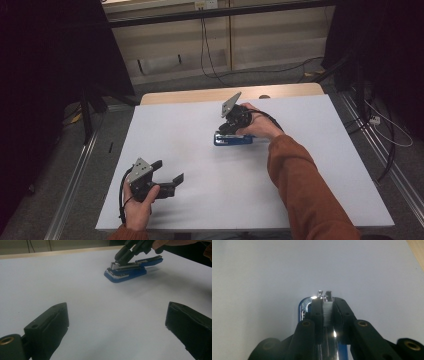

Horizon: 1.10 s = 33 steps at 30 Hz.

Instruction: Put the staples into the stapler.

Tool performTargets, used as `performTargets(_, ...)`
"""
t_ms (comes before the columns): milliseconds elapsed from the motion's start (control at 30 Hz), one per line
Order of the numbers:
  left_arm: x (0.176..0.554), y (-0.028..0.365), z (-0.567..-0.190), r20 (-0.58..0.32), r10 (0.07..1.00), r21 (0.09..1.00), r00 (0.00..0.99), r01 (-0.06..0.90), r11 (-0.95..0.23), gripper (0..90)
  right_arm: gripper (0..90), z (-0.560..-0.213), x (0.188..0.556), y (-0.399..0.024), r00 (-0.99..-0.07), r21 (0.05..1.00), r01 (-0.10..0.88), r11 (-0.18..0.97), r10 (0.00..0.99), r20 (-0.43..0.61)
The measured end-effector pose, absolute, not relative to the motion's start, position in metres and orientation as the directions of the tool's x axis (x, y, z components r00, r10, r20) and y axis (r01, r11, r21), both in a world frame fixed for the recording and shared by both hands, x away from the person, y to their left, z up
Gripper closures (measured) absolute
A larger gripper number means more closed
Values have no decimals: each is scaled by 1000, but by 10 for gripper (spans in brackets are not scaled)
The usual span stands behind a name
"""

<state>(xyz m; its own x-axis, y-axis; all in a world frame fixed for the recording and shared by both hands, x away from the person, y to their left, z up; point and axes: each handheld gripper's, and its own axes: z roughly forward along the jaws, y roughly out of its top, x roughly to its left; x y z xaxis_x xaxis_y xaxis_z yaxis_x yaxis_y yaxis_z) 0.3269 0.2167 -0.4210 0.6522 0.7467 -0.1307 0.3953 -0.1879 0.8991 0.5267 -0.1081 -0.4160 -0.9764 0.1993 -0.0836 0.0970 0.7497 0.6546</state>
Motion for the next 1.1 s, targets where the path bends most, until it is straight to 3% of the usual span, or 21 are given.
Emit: performTargets(1100, 327, 216, -422, -128, 743, 895, 656, 399, -198, 50, 781, -416, 527, -105, -980, 651, 70, 755, 175, -97)
